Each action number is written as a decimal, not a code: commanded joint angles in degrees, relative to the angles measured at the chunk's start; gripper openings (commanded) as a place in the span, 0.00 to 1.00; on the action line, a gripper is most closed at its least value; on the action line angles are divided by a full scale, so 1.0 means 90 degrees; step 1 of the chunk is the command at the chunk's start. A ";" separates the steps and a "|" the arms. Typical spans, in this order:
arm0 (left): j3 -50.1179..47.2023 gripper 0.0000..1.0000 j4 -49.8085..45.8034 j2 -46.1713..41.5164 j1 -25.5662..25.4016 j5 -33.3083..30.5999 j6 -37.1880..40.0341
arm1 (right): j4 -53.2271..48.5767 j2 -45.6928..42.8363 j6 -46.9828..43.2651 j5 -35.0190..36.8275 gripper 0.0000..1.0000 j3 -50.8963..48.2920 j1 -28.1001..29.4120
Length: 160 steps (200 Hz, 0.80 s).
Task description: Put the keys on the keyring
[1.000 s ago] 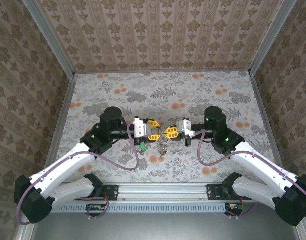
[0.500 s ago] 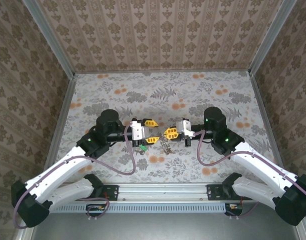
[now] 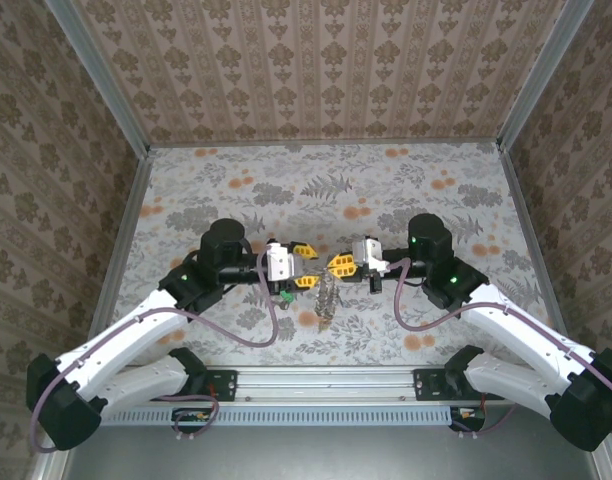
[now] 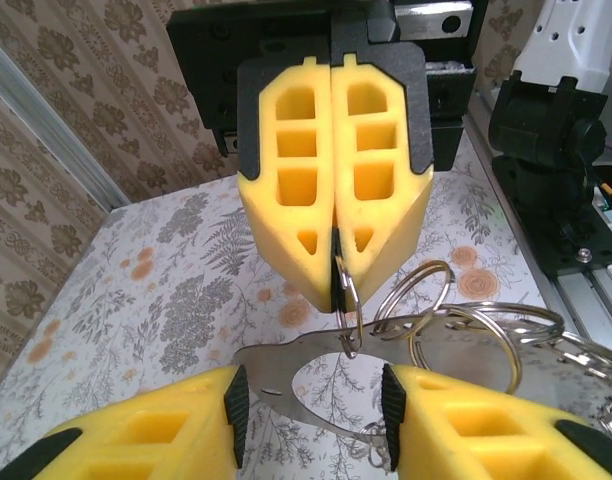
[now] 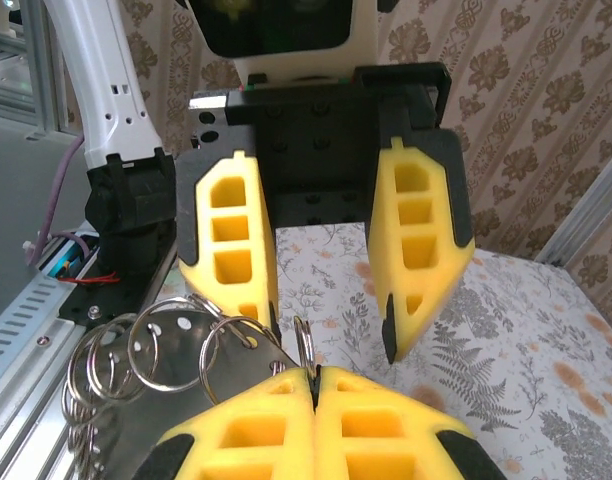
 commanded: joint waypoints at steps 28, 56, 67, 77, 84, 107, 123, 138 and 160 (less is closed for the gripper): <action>0.0154 0.35 0.0226 0.0153 -0.0100 0.0306 -0.0084 | 0.0490 -0.0026 0.0199 0.0069 0.00 -0.0030 0.0026; 0.0078 0.34 0.0431 0.0107 -0.0124 0.0315 -0.0160 | 0.0559 -0.0044 0.0237 0.0118 0.00 -0.0055 0.0026; 0.0035 0.34 0.0544 0.0097 -0.0148 0.0286 -0.0214 | 0.0568 -0.0036 0.0246 0.0122 0.00 -0.0065 0.0026; 0.0032 0.34 0.0573 0.0091 -0.0180 0.0254 -0.0223 | 0.0570 -0.0045 0.0241 0.0156 0.00 -0.0075 0.0027; 0.0037 0.33 0.0590 0.0093 -0.0211 0.0216 -0.0214 | 0.0570 -0.0046 0.0237 0.0176 0.00 -0.0084 0.0026; 0.0037 0.30 0.0584 0.0071 -0.0250 0.0168 -0.0203 | 0.0570 -0.0046 0.0233 0.0226 0.00 -0.0104 0.0026; 0.0038 0.27 0.0578 0.0073 -0.0258 0.0149 -0.0186 | 0.0585 -0.0046 0.0236 0.0236 0.00 -0.0109 0.0028; 0.0026 0.23 0.0569 0.0071 -0.0250 0.0134 -0.0169 | 0.0579 -0.0056 0.0246 0.0224 0.00 -0.0123 0.0026; 0.0043 0.17 0.0537 0.0059 -0.0254 0.0084 -0.0125 | 0.0535 -0.0065 0.0221 0.0231 0.00 -0.0143 0.0027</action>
